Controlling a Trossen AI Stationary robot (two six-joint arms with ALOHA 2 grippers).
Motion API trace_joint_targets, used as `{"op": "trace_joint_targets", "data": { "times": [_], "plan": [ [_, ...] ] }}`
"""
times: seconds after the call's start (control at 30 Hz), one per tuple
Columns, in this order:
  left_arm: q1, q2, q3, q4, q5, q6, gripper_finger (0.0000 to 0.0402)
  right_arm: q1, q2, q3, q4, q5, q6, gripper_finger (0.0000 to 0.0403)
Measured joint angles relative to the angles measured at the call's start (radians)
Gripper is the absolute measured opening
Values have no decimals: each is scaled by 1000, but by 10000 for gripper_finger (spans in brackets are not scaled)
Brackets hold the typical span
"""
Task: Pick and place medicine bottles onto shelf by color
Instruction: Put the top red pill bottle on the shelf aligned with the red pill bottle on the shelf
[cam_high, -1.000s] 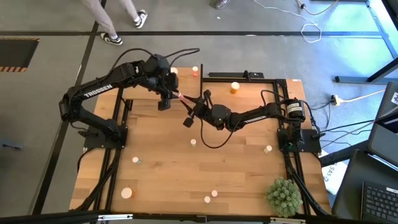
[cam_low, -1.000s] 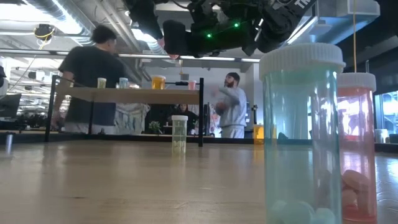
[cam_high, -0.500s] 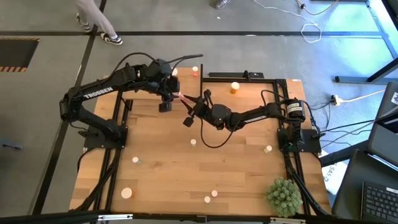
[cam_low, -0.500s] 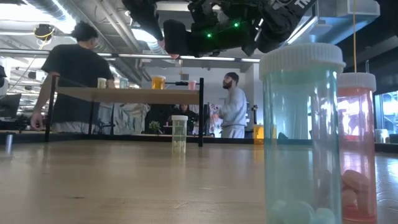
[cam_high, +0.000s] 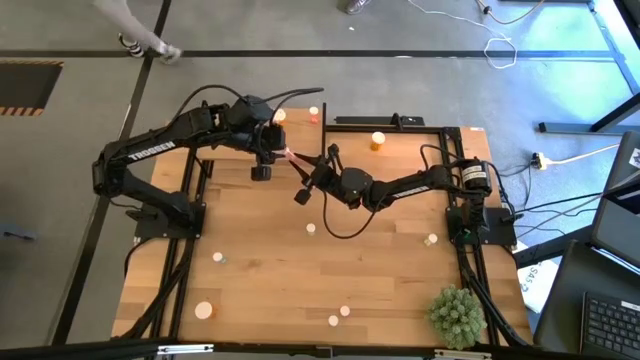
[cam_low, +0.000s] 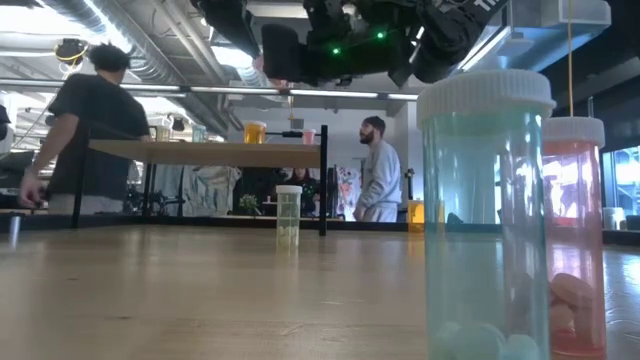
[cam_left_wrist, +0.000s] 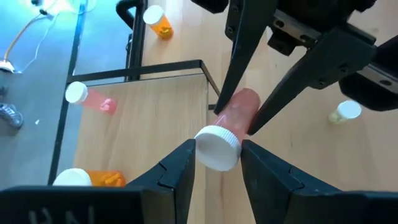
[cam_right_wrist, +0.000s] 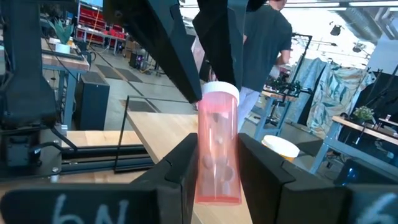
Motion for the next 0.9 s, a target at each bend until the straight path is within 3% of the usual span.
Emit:
{"op": "trace_joint_targets", "data": {
  "times": [0.67,0.9],
  "plan": [
    [13,-105,2,-40,-19,-45,121,7,-1,-3,9,8,4,104],
    [78,-130,2,-184,230,-139,121,14,-24,-3,18,2,4,104]
  ]
}}
